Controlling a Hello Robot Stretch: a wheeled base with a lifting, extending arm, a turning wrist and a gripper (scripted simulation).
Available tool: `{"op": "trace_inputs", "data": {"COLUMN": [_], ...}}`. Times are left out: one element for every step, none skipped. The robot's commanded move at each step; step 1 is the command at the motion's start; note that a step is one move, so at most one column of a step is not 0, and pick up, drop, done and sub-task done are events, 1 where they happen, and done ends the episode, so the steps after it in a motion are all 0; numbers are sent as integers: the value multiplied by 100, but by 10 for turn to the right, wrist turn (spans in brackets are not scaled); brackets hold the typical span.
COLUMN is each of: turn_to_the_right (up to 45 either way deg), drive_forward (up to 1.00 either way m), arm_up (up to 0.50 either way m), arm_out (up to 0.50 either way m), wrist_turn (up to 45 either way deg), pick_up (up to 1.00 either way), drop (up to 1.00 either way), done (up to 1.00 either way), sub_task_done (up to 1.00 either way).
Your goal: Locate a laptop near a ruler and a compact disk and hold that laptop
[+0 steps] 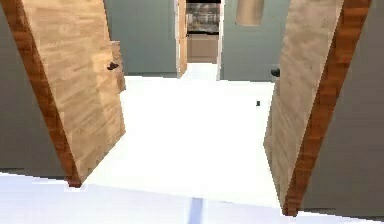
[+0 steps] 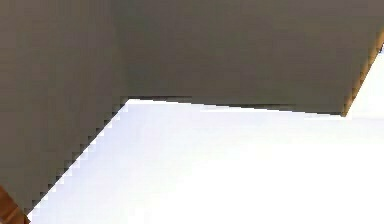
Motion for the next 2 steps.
{"op": "trace_inputs", "data": {"turn_to_the_right": [0, 0], "drive_forward": [100, 100], "arm_up": [0, 0], "arm_out": [0, 0], "wrist_turn": [0, 0], "pick_up": [0, 0], "drop": [0, 0], "done": [0, 0], "sub_task_done": [0, 0]}}
